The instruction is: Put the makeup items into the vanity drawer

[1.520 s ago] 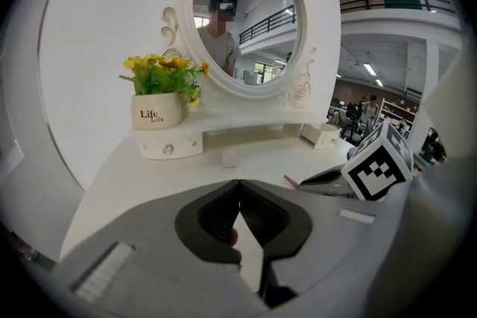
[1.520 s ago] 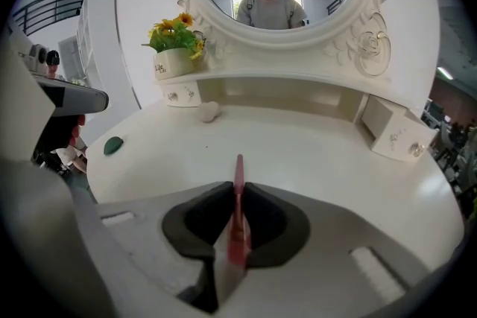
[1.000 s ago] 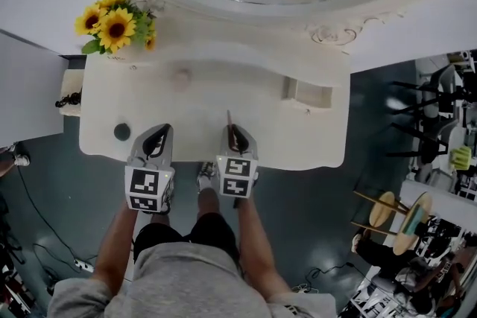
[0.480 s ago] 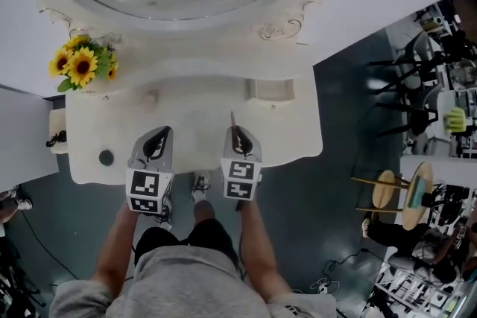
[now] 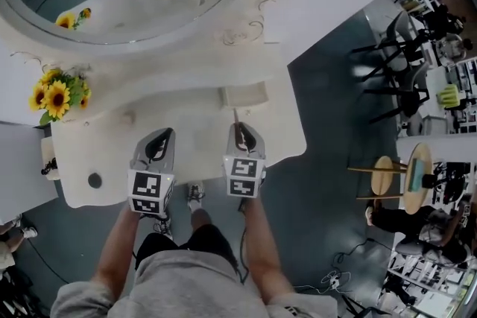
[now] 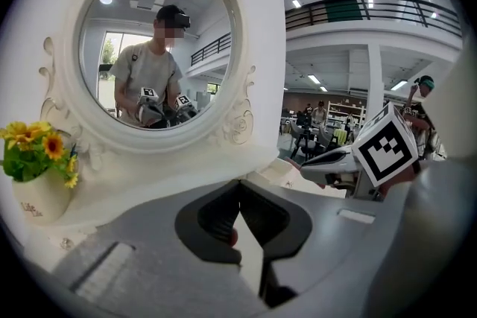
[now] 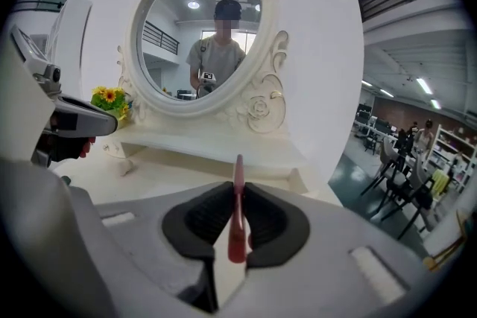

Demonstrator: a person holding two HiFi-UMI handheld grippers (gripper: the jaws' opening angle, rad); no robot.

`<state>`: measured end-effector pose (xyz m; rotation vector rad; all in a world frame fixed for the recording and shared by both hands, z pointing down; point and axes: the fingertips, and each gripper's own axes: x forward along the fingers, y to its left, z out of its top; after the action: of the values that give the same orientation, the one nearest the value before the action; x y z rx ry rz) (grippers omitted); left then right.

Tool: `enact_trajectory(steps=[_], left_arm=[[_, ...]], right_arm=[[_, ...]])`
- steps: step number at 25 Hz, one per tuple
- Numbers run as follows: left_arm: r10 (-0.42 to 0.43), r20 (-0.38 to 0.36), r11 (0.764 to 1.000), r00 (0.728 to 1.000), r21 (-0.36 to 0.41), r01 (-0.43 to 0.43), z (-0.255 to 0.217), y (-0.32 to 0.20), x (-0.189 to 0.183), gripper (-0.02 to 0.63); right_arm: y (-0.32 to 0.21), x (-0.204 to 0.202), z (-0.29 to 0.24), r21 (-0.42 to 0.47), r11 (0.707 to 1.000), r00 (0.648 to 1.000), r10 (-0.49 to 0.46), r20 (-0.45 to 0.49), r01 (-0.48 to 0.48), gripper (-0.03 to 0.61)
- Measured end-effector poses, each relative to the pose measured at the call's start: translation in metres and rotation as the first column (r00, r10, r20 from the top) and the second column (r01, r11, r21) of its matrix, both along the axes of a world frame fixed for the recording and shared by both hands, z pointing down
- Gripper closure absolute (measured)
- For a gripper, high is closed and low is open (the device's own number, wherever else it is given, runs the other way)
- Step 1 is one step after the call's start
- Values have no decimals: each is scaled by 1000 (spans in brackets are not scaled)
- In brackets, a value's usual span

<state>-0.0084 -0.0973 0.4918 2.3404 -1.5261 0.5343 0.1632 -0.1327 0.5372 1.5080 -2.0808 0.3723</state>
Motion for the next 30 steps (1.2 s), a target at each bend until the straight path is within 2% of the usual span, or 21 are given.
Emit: enact_trajectory(steps=[9, 14, 17, 23, 26, 30], left_arm=[[34, 2, 999, 999, -7, -34, 7, -31, 32, 603], [37, 9, 999, 999, -19, -37, 14, -47, 43, 603], [34, 9, 999, 999, -23, -34, 17, -55, 47, 603], [25, 14, 999, 1000, -36, -24, 24, -65, 52, 603], [17, 13, 999, 1000, -41, -17, 28, -70, 54, 603], [9, 14, 999, 1000, -45, -9, 31, -73, 54, 603]], right_arm=[[-39, 30, 6, -7, 999, 998, -41, -46, 41, 527], [-55, 36, 16, -44, 993, 988, -114, -106, 110, 526], [-63, 35, 23, -57, 980, 967, -199, -157, 192, 528], [-76, 28, 33, -91, 920, 885, -391, -255, 380, 526], [-81, 25, 40, -120, 875, 821, -481, -308, 468, 527], [-83, 21, 50, -178, 804, 719, -590, -368, 568, 527]])
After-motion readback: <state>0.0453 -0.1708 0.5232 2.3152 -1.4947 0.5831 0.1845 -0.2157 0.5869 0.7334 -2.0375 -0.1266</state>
